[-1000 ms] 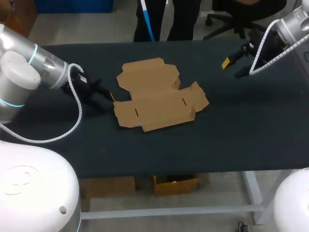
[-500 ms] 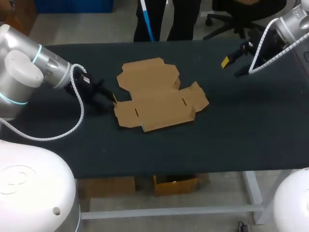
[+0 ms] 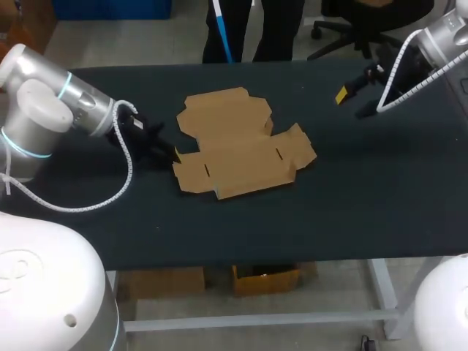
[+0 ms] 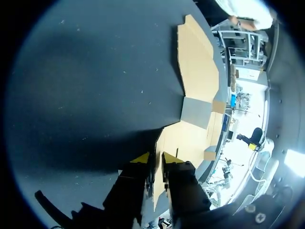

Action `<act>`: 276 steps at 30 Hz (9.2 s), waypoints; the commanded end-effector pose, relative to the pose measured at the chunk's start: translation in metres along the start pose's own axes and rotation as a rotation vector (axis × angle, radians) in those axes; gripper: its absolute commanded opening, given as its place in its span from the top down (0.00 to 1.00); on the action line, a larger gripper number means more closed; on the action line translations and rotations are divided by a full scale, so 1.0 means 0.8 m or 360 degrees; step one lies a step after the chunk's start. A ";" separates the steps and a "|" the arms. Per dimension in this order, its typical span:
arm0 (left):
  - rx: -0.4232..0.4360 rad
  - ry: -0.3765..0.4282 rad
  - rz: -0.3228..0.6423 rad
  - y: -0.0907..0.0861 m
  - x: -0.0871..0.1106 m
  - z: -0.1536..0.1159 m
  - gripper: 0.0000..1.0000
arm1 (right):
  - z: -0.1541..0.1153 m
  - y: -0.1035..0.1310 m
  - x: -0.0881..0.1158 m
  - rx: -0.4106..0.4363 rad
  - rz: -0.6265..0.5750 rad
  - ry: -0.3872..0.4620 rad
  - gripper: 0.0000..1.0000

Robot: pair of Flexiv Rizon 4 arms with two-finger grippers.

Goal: Assemble the packaging by folding the flat box into shape, placing the metal phone stand inside, and closing the box properly

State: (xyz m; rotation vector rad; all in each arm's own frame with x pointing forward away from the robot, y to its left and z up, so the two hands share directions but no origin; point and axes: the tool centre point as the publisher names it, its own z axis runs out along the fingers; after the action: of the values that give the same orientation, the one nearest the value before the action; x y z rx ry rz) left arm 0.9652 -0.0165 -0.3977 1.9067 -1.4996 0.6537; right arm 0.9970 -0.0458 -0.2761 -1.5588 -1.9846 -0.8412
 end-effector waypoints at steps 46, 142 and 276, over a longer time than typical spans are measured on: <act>-0.0234 -0.0153 0.0362 0.054 0.025 0.025 1.00 | 0.000 -0.032 -0.017 -0.0018 0.0150 0.0009 0.00; 0.0239 -0.0358 0.0347 0.014 0.079 -0.130 0.00 | 0.015 -0.016 -0.004 -0.0025 0.0265 0.0052 0.00; 0.0168 -0.0187 0.0536 -0.060 0.068 -0.109 0.00 | 0.218 0.077 -0.049 -0.0125 0.0506 0.0309 0.58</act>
State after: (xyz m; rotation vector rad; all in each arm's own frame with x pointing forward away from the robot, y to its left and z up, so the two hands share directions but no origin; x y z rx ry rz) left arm 1.0253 0.0177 -0.3064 1.8114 -1.9207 0.7902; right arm 1.0641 0.0622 -0.4086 -1.7205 -1.5384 -0.9027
